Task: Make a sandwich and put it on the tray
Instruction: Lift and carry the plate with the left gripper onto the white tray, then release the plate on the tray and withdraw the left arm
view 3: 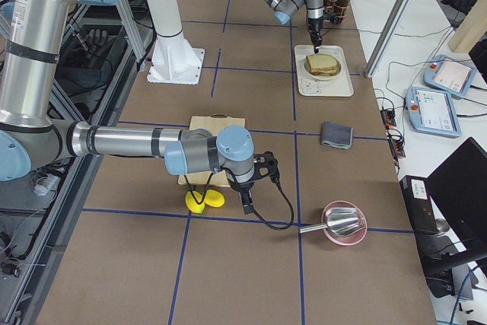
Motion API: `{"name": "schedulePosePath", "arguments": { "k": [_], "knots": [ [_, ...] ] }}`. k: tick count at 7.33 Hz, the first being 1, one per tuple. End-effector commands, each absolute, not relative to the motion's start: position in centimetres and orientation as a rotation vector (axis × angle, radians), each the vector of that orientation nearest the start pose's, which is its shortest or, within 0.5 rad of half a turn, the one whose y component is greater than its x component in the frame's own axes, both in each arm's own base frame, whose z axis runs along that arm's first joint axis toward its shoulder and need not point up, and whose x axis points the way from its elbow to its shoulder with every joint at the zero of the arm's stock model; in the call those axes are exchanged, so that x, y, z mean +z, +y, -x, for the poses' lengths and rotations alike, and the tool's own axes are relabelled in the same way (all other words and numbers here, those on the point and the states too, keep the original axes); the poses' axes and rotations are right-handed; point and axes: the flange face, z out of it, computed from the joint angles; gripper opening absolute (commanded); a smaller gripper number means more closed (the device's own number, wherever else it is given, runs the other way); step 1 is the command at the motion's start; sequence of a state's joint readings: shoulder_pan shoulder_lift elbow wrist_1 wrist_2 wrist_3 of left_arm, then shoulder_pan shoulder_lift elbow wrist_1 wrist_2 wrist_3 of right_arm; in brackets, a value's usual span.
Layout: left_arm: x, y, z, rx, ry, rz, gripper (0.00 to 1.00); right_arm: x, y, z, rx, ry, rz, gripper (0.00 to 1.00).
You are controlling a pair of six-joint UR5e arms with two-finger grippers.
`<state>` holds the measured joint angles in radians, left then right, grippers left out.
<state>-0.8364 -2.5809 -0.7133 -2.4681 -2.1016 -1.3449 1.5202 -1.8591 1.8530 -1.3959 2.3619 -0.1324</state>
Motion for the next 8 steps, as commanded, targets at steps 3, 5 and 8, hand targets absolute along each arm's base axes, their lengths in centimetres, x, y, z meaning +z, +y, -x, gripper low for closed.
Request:
{"name": "schedulePosePath", "arguments": {
  "k": [3, 5, 8],
  "knots": [
    [26.1, -70.7, -51.0, -0.201, 1.149, -0.166, 1.0, 62.2, -38.6, -4.3, -0.233, -0.785, -0.194, 1.0],
    [23.9, -68.9, -47.1, -0.127, 1.137, -0.171, 1.0, 62.0, -38.8, -4.3, -0.216, -0.785, -0.191, 1.0],
    [27.1, -61.2, -38.7, 0.017, 1.079, -0.256, 1.0, 62.2, -38.7, -4.4, -0.187, -0.778, -0.18, 1.0]
  ]
}}
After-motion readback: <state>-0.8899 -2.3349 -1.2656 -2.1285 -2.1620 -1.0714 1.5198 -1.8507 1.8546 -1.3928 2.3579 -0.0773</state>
